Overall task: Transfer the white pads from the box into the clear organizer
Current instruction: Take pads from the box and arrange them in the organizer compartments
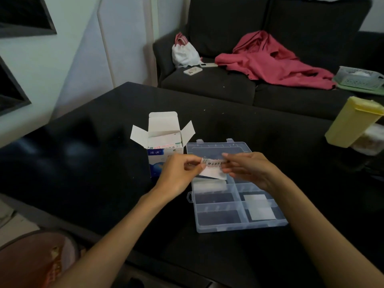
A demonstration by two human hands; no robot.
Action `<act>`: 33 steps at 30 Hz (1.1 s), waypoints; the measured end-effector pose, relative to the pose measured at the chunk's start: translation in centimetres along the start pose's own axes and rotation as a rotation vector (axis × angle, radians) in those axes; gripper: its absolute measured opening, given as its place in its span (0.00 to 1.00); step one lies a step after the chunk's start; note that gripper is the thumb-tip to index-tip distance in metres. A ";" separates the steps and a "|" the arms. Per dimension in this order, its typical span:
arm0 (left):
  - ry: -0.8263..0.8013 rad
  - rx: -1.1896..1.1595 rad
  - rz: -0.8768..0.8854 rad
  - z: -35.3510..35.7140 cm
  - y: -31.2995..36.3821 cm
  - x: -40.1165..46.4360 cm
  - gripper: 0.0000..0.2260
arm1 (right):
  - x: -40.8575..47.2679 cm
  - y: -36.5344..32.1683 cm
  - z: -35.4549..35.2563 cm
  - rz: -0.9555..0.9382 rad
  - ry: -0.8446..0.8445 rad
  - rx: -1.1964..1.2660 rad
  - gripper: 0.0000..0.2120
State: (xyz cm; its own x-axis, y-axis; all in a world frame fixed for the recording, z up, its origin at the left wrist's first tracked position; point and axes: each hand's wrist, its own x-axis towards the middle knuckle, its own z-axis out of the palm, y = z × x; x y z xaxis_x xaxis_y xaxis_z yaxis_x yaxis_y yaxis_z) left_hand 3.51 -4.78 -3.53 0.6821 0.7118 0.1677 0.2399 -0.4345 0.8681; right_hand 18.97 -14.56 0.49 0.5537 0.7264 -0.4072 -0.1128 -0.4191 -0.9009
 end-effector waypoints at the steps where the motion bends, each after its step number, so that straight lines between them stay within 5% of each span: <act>1: -0.013 -0.022 -0.006 0.1 0.0 0.0 0.10 | 0.0 0.1 0.0 0.009 0.008 0.018 0.09; 5: -0.070 -0.012 -0.016 0.3 -0.3 -0.2 0.11 | 0.2 0.8 -0.2 0.042 0.011 0.061 0.07; 16: -0.032 0.769 0.150 0.4 0.1 -0.6 0.09 | -0.5 0.7 -3.5 -0.050 0.078 0.095 0.09; 25: 0.127 0.674 0.143 0.1 0.6 -0.9 0.09 | 1.2 2.3 0.5 -0.305 0.045 -0.535 0.03; 33: -0.091 0.687 0.193 0.2 0.5 -0.9 0.09 | 2.6 3.5 1.3 -0.487 0.175 -1.042 0.09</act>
State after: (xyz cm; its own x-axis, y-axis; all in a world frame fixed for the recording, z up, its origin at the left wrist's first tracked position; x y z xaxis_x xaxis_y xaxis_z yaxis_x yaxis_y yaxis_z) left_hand 3.12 -5.72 -3.33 0.8036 0.5518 0.2231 0.4696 -0.8181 0.3319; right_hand 18.97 -13.43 -3.93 0.4672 0.8828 0.0481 0.8314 -0.4202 -0.3637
